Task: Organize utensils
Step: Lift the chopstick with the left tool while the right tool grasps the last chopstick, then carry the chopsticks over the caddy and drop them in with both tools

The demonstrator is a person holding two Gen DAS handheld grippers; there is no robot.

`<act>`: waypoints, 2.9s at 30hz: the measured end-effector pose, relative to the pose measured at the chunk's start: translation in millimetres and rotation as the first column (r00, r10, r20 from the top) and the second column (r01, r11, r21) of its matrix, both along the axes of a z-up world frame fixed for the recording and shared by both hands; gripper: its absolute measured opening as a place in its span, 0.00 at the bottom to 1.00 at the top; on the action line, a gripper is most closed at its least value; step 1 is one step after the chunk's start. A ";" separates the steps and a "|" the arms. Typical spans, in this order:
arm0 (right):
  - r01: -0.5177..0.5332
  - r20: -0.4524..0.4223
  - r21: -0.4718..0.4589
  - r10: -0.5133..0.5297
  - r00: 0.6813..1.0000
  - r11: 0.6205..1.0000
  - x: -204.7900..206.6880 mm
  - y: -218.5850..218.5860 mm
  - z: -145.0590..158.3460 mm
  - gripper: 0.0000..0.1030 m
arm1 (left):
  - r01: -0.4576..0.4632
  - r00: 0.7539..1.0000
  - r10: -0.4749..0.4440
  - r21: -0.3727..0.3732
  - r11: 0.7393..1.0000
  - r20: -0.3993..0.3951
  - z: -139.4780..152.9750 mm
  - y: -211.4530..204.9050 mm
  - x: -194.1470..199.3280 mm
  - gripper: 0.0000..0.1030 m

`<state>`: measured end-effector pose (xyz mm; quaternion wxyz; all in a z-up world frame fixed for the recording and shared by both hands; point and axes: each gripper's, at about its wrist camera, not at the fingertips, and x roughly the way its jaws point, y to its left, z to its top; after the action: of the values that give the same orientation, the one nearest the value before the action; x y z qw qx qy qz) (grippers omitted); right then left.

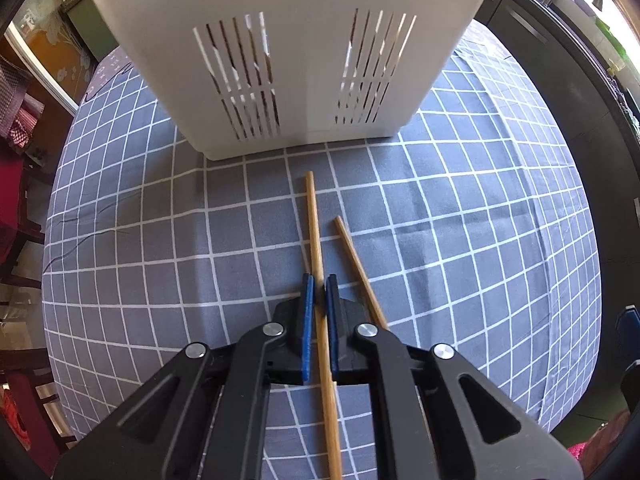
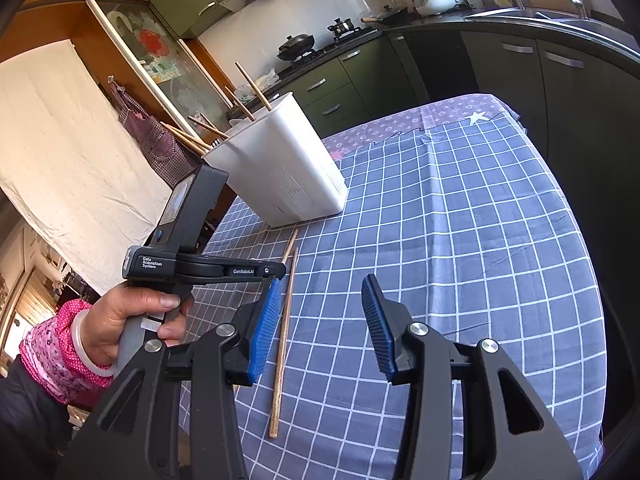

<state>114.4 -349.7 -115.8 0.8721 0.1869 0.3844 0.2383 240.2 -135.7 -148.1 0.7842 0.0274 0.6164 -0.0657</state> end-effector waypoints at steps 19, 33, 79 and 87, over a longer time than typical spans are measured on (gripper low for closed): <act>-0.184 -0.096 -0.173 0.169 0.981 0.968 27.3 76.3 -4.0 0.43 | 0.103 0.907 -0.026 -0.162 0.981 0.421 114.6 91.2 -90.6 0.05; -0.403 -0.316 -0.446 0.281 0.906 0.799 81.6 161.7 -37.0 0.43 | 0.169 0.809 -0.058 -0.136 0.976 0.585 141.9 103.8 -132.8 0.05; -0.131 0.113 -0.375 0.186 0.976 0.917 -33.1 79.2 88.2 0.06 | 0.204 0.784 -0.097 -0.107 0.973 0.612 139.9 104.2 -150.3 0.06; -0.130 0.114 -0.357 0.181 0.977 0.925 -31.7 77.5 83.5 0.06 | 0.209 0.778 -0.098 -0.108 0.972 0.620 143.1 104.2 -152.9 0.05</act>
<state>82.8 -272.3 -32.3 0.8951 -0.0189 0.3699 0.2482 87.3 -31.4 -5.1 0.9323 0.0300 0.3180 -0.1699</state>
